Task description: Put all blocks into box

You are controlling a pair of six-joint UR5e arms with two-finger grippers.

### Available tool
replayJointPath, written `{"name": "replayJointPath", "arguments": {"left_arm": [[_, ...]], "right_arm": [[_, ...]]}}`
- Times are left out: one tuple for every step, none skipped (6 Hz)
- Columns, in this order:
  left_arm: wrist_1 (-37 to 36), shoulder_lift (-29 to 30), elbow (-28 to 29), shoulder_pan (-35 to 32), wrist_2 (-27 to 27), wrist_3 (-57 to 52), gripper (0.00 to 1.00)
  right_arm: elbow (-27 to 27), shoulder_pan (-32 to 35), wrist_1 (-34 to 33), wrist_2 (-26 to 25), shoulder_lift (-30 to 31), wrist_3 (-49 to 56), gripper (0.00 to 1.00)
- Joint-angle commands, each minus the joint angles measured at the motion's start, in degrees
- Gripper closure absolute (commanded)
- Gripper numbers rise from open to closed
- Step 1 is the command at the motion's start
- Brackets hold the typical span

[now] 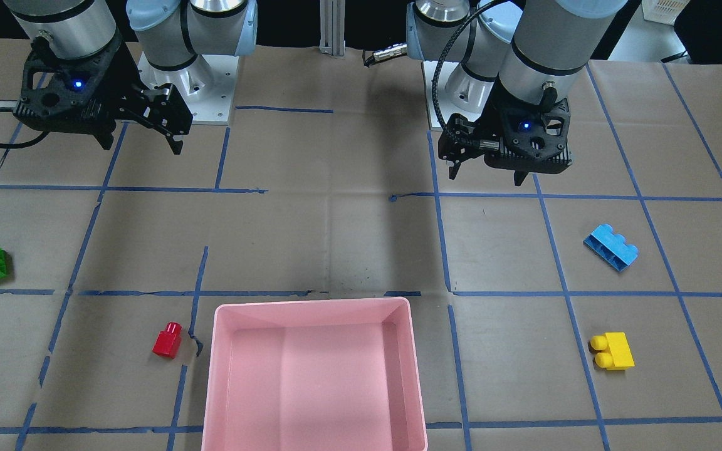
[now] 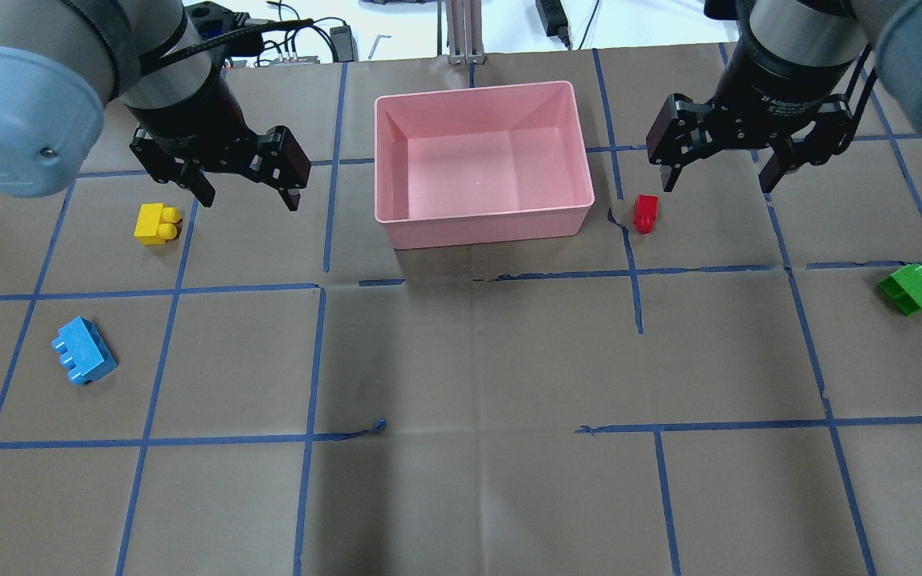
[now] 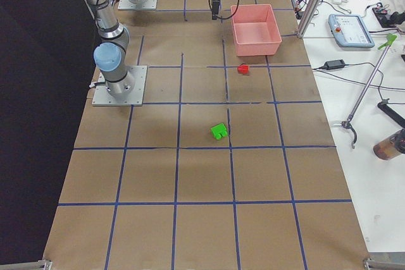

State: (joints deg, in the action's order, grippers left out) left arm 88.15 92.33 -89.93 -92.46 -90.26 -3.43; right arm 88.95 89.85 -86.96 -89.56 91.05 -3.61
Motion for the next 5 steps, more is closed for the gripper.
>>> {"name": "replayJointPath", "arguments": {"left_arm": [[0.0, -0.1, 0.1, 0.1, 0.0, 0.0, 0.0], [0.0, 0.0, 0.3, 0.2, 0.0, -0.2, 0.0], [-0.1, 0.0, 0.2, 1.1, 0.3, -0.8, 0.0], [-0.1, 0.0, -0.8, 4.4, 0.2, -0.9, 0.0], [0.0, 0.0, -1.4, 8.4, 0.0, -1.0, 0.0]], "right_arm": [[0.0, 0.0, 0.0, 0.0, 0.0, 0.0, 0.0], [0.0, 0.0, -0.1, 0.0, 0.0, 0.0, 0.0], [0.0, 0.0, 0.0, 0.0, 0.0, 0.0, 0.0], [0.0, 0.0, 0.0, 0.0, 0.0, 0.0, 0.0], [0.0, 0.0, 0.0, 0.0, 0.0, 0.0, 0.0]]}}
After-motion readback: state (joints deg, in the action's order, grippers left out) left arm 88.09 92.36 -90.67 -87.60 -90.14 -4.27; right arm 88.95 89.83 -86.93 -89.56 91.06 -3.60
